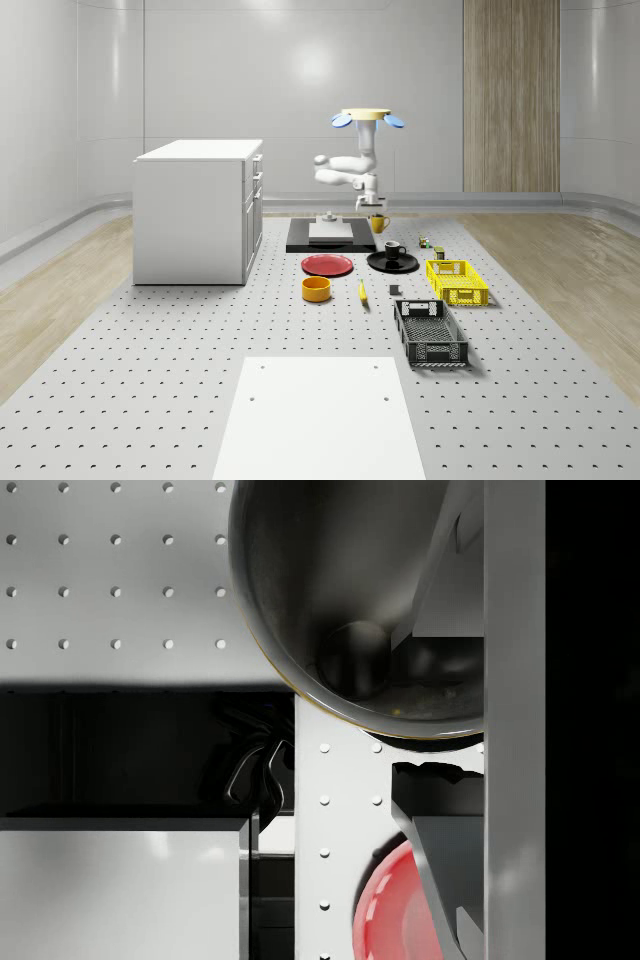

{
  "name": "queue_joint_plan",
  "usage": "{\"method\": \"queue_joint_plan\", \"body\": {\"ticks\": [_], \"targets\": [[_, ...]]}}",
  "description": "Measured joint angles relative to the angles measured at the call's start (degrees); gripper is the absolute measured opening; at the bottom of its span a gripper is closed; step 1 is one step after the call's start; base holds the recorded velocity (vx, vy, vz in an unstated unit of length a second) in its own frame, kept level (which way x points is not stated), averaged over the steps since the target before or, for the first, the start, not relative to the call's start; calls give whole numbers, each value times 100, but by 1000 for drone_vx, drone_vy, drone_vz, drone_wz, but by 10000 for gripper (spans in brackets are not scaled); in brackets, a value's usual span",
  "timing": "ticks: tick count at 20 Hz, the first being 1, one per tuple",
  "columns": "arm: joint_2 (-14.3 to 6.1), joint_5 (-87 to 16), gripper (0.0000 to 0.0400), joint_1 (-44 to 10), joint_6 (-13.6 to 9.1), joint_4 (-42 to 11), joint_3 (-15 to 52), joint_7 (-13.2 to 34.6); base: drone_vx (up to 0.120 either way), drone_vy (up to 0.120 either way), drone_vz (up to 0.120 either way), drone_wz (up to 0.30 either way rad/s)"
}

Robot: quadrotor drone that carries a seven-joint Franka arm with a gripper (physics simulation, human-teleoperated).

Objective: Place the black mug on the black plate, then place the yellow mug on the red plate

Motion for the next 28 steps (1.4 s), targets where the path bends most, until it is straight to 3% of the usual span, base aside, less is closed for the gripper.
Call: {"method": "queue_joint_plan", "body": {"ticks": [28], "targets": [[-23, 10, 110, -9, 22, 2, 5, 7, 120, -120, 0, 0]]}}
